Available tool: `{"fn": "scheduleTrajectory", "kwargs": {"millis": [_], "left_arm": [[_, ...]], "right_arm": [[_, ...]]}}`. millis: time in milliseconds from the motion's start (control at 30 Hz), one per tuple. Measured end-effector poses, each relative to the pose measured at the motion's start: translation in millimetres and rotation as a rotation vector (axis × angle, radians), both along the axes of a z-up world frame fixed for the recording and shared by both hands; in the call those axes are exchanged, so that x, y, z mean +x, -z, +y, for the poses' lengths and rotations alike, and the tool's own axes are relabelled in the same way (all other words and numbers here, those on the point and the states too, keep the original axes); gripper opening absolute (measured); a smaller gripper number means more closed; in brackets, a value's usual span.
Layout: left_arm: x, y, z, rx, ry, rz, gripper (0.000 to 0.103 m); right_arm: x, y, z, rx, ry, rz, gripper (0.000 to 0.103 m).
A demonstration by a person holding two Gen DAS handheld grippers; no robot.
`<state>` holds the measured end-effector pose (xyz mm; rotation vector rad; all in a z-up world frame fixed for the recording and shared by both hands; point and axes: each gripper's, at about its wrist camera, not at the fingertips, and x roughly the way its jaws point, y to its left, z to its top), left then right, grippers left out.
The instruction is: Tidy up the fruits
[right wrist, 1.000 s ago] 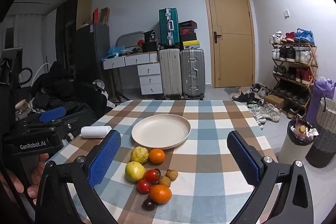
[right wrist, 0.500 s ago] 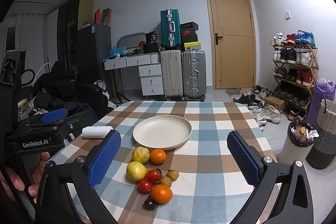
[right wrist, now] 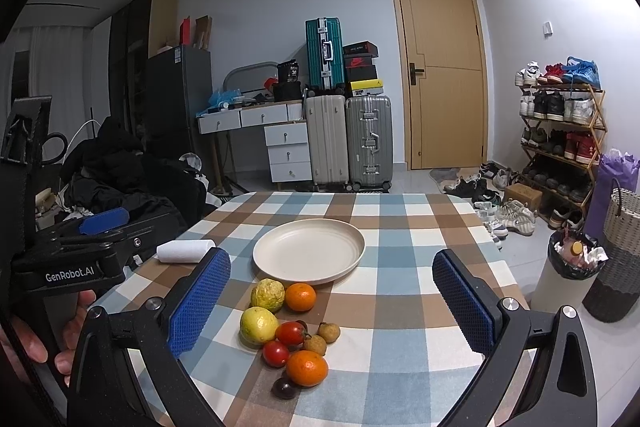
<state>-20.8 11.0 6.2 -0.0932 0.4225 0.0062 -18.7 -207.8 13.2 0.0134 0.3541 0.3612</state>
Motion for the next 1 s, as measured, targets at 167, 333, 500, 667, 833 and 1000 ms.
{"fn": "scheduleTrajectory", "kwargs": {"millis": [167, 333, 500, 667, 833, 1000], "left_arm": [[-2, 1, 0, 0.001, -0.001, -0.001, 0.103], [0, 0, 1, -0.002, 0.001, 0.002, 0.103], [-1, 1, 1, -0.003, 0.000, 0.003, 0.103], [-1, 1, 1, -0.003, 0.002, 0.004, 0.103], [4, 15, -4, -0.002, 0.004, 0.014, 0.103], [10, 19, -5, 0.002, 0.002, 0.024, 0.103]], "right_arm": [[0, 0, 0, -0.002, 0.001, 0.000, 0.103], [0, 1, -1, -0.002, 0.000, -0.001, 0.103], [-1, 2, -2, -0.008, -0.005, -0.004, 0.103], [2, 2, -2, -0.007, -0.010, -0.001, 0.103], [2, 3, -2, -0.002, -0.013, 0.002, 0.103], [3, 4, -2, 0.000, -0.013, 0.005, 0.103]]}}
